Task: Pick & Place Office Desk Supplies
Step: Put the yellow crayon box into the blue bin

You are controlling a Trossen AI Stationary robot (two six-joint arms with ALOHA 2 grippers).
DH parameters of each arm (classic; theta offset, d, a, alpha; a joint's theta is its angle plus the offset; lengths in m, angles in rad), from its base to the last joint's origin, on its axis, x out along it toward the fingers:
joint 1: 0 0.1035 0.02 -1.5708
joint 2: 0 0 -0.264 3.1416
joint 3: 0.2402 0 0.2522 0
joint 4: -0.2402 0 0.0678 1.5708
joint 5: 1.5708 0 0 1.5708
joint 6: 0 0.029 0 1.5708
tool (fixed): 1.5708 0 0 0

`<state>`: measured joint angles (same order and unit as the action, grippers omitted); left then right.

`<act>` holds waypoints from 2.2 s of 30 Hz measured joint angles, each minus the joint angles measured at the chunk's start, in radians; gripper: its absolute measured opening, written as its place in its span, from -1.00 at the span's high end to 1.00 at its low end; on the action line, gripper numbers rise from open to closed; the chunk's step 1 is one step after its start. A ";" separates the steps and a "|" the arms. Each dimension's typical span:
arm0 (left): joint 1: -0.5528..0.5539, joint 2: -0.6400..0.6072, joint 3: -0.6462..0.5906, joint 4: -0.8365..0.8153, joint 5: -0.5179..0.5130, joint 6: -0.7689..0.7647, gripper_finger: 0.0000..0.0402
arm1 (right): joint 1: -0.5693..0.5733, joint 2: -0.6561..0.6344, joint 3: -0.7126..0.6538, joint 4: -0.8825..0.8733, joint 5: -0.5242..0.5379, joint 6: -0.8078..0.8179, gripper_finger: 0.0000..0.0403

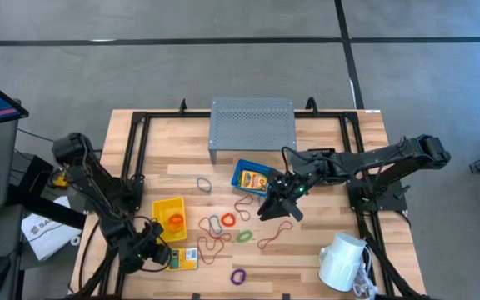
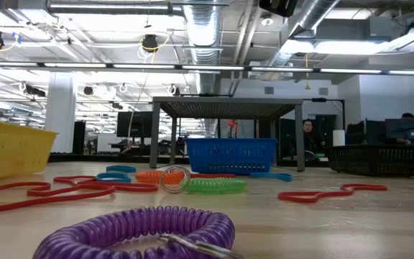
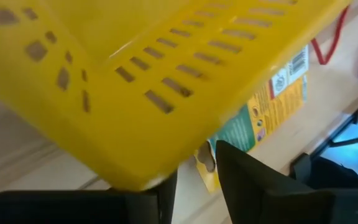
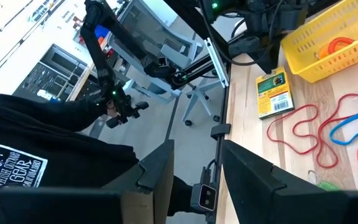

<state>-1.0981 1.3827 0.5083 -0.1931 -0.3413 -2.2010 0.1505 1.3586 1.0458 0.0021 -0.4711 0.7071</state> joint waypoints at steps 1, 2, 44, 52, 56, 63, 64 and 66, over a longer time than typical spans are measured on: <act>0.002 0.009 0.000 0.008 0.000 0.000 0.47 | 0.000 0.000 0.000 0.000 0.000 0.000 0.35; 0.006 0.020 0.000 0.015 0.000 -0.001 0.47 | 0.000 -0.002 0.000 -0.001 0.000 0.000 0.35; 0.083 0.091 0.037 0.495 -0.172 0.306 1.00 | -0.048 -0.071 0.000 -0.017 -0.002 -0.026 0.35; 0.133 0.067 0.037 0.660 -0.314 0.495 1.00 | -0.048 -0.071 0.000 -0.017 -0.001 -0.007 0.35; 0.165 -0.004 0.037 0.674 -0.370 0.593 1.00 | -0.048 -0.071 0.000 -0.017 -0.001 -0.007 0.35; 0.281 -0.150 0.038 0.667 -0.453 0.797 1.00 | -0.047 -0.071 0.000 -0.017 0.009 -0.008 0.35; 0.304 -0.167 0.038 0.664 -0.453 0.817 1.00 | -0.047 -0.071 0.000 -0.017 0.021 -0.008 0.35; 0.364 -0.200 0.038 0.663 -0.453 0.861 1.00 | -0.047 -0.071 0.000 -0.018 0.036 -0.012 0.35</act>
<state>-0.7344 1.1823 0.5461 0.4703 -0.7944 -1.3404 0.1035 1.2881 1.0458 -0.0154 -0.4355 0.6949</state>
